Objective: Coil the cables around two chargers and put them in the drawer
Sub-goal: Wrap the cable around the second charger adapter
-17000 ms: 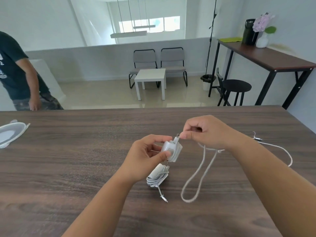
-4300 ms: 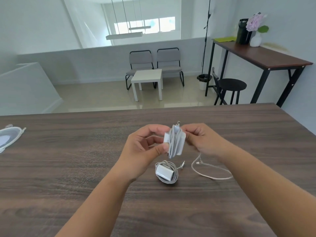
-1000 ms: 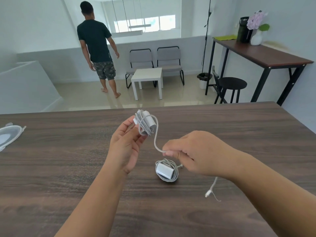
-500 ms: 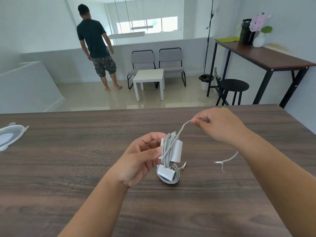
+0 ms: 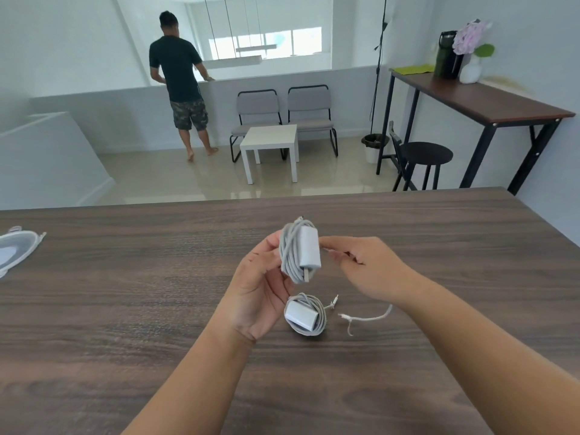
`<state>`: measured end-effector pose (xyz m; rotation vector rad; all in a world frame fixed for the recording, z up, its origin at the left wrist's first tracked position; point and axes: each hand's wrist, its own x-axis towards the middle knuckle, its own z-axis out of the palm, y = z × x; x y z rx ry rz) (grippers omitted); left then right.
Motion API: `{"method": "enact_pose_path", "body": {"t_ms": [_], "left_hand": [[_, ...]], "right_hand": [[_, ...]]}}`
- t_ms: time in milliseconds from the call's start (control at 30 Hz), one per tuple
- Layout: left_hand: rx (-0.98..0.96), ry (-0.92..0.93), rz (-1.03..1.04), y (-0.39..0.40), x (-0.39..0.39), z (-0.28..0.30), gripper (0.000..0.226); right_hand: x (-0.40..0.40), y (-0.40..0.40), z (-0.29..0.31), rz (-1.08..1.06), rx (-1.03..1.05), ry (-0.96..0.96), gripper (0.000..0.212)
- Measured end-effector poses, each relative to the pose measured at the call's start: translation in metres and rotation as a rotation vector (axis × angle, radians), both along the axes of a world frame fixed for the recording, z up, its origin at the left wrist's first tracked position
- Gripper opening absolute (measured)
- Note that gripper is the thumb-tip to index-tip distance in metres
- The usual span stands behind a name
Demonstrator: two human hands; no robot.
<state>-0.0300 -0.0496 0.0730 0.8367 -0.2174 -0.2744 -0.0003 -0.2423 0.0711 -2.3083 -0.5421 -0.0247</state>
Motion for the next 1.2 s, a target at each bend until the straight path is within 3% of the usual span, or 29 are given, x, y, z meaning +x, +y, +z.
{"method": "enact_pose_path", "body": {"t_ms": [100, 233, 367, 633, 933, 1067, 1200], "left_hand": [[-0.052, 0.032, 0.098, -0.003, 0.004, 0.002, 0.041], [-0.008, -0.044, 0.055, 0.001, 0.004, 0.004, 0.058], [0.134, -0.028, 0.003, 0.005, 0.001, -0.009, 0.038], [0.192, -0.037, -0.051, 0.004, -0.008, -0.013, 0.034], [0.491, -0.238, -0.107, 0.008, -0.012, -0.01, 0.03], [0.413, -0.304, -0.031, 0.005, -0.014, -0.002, 0.034], [0.449, -0.303, 0.101, 0.012, -0.008, 0.003, 0.031]], "right_hand": [[-0.005, 0.008, -0.009, -0.01, 0.067, -0.107, 0.034], [-0.001, 0.001, -0.006, -0.114, 0.128, -0.091, 0.021], [0.012, -0.008, 0.01, -0.188, 0.302, 0.04, 0.025], [0.009, -0.009, 0.021, -0.113, 0.496, 0.026, 0.008], [0.012, -0.006, 0.028, -0.068, 0.439, -0.041, 0.006], [0.014, -0.006, 0.016, -0.046, 0.474, -0.014, 0.003], [0.011, -0.013, 0.013, -0.108, 0.671, -0.006, 0.014]]}}
